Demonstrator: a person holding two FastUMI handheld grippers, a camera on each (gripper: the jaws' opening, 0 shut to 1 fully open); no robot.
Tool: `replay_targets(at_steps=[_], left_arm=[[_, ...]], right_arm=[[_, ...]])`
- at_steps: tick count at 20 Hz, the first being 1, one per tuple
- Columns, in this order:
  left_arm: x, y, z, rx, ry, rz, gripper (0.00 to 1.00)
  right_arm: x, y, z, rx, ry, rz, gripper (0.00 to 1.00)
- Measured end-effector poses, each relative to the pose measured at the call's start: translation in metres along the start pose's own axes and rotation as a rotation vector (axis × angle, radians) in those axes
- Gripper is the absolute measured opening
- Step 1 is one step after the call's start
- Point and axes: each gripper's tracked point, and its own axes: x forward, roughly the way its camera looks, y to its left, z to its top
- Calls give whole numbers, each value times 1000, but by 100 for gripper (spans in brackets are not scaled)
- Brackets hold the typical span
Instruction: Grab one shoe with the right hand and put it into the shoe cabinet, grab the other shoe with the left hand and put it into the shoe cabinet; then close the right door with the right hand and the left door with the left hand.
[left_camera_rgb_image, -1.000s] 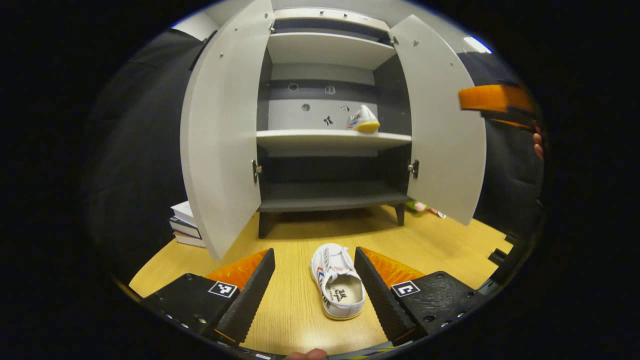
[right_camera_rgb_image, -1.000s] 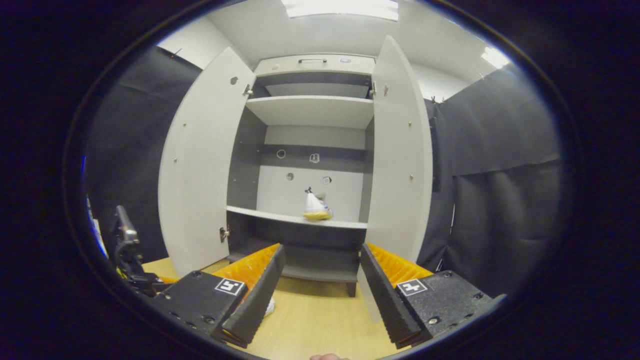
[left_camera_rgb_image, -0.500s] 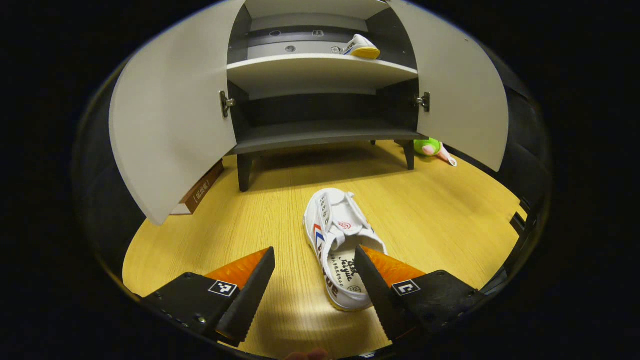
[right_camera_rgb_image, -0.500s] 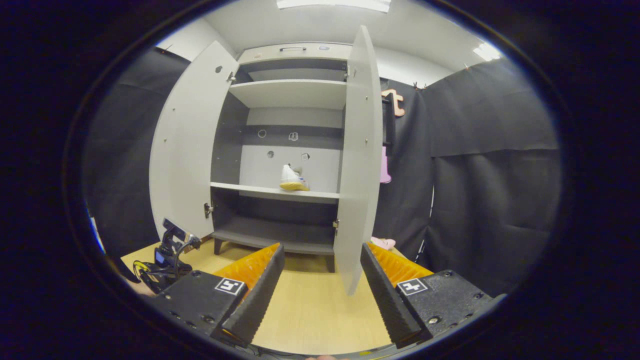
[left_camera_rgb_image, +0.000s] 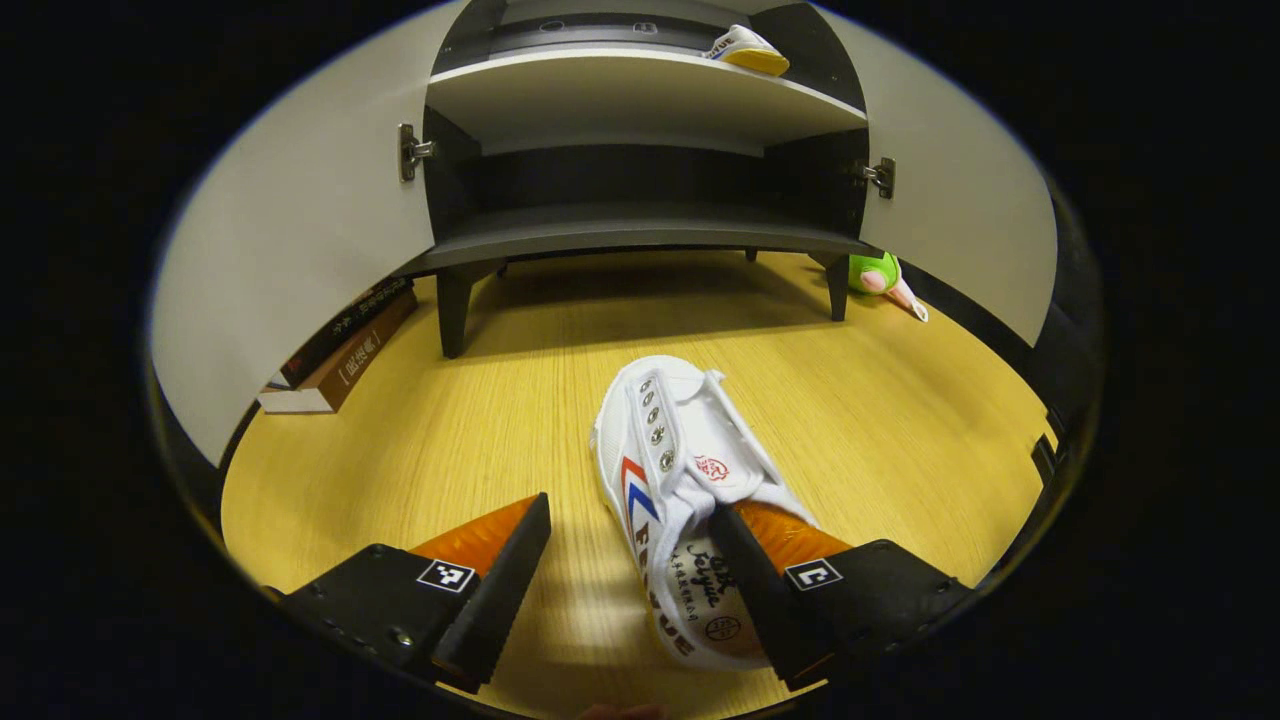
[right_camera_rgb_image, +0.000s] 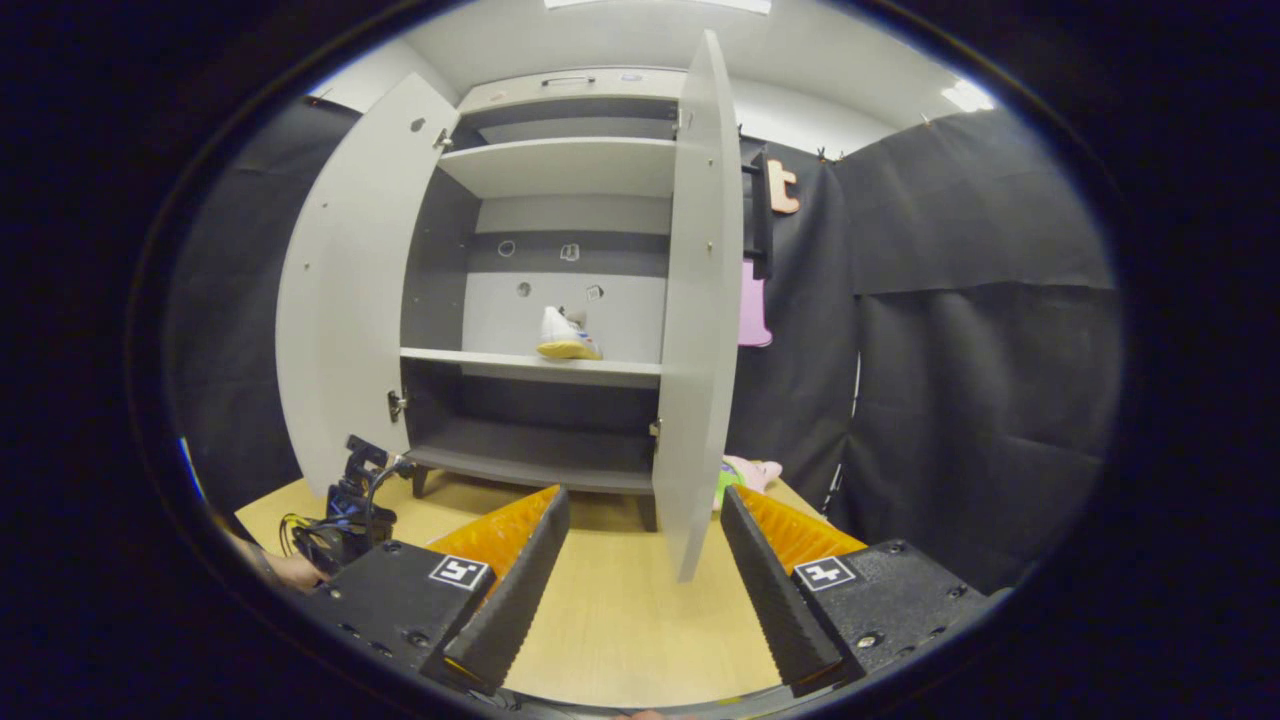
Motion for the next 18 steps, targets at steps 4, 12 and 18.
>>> replay_targets(at_steps=[4,12,18], left_arm=[[10,1,8,-10,-12,3,84],[19,18,10,31,-51,110,10],[-33,10,32,-9,-118,114,0]], right_arm=[[7,0,-7,-3,17,3,96],[14,6,-19,-19,47,22,96],[14,27,-5,-30,11,81,96]])
